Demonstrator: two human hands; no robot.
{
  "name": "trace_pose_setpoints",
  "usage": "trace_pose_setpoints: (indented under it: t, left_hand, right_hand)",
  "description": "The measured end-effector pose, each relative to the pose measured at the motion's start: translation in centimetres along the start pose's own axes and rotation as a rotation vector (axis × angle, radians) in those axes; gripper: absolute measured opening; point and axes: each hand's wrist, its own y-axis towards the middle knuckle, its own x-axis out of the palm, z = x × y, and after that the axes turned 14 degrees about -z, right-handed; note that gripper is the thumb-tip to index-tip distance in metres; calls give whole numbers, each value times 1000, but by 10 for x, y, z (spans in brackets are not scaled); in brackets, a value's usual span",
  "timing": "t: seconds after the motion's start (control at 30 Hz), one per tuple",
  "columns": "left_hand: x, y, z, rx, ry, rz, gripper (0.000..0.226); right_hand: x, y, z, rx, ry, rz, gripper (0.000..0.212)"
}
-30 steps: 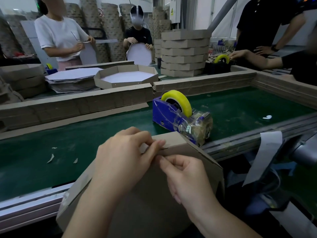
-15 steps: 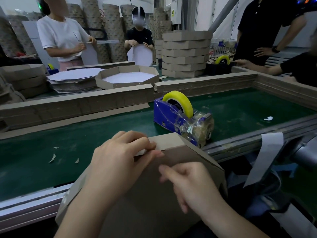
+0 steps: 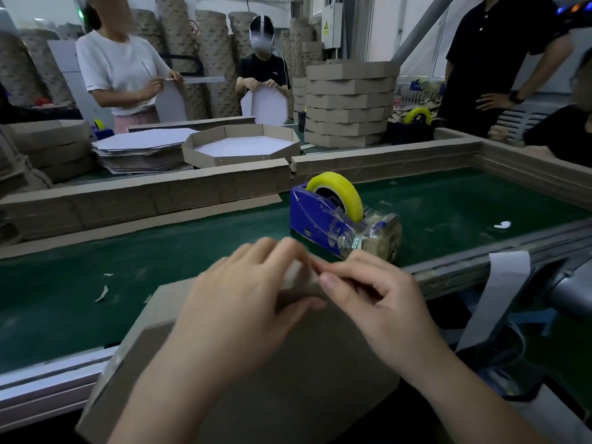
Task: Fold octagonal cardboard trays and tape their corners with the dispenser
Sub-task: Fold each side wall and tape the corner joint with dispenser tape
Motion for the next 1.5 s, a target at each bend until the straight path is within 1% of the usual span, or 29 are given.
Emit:
trace_pose_setpoints:
  t: [0.07,0.13,0.17,0.23,0.27,0.33,0.43,0.53,0.6,0.67,0.7,0.77,0.83,0.9,0.97,1.1,1.17,1.23,1.37,1.43,1.5]
  left_hand:
    - [-2,4,10,21,23,6,37]
    - [-5,2,14,36,38,41,37]
    - [-7,-1,14,35,24,58,37]
    - [-8,-7,10,30,-25,110,35]
    - [-6,-11,8,27,-57,137,34]
    - [1,-17,3,18,-157,169,33]
    - [17,-23,-4,-10,-363,175,37]
    - [33,-28,-11,-39,-478,198,40]
    - [36,-32,-18,-58,-515,187,41]
    - [32,-33,-25,-66,-489,139,42]
    - [27,-32,-27,-62,-460,97,42]
    - [16,-23,-22,-30,-340,-1,40]
    - [8,-10,-11,31,-164,-72,41]
    - [5,-1,-3,63,-98,-113,43]
    - [7,2,-1,70,-151,-112,43]
    - [15,-2,-1,61,-230,-41,41]
    - [17,-3,-2,46,-259,-12,40]
    - [17,-4,-4,33,-311,5,39]
    - [16,-5,-7,25,-389,16,39]
    - [16,-5,-9,34,-372,8,38]
    - [15,-6,-12,60,-317,-11,39]
  right_hand:
    - [-10,1,1,-7,-18,22,24]
    - [-26,3,6,77,-50,41,21]
    - [-36,3,9,148,-47,9,24]
    - [-54,3,15,286,-21,-112,35]
    - [-60,3,17,326,-16,-169,37]
    - [-69,3,19,334,-17,-235,32]
    - [-73,8,19,306,-18,-280,18]
    - [-66,11,20,278,-45,-294,21]
    - [-58,12,20,273,-76,-302,27]
    - [-51,13,19,264,-101,-295,34]
    - [-48,15,18,260,-112,-297,34]
    - [-43,17,18,255,-131,-313,28]
    - [-39,20,16,246,-131,-331,17]
    - [-44,24,14,260,-126,-369,19]
    - [-57,29,13,308,-65,-426,24]
    - [-73,36,18,391,183,-539,27]
    - [-70,37,23,380,305,-540,23]
    - [-68,38,25,365,369,-535,20]
    - [-63,41,24,326,398,-536,17]
    - [-60,42,25,300,376,-519,16]
    - [-58,42,26,252,301,-503,11]
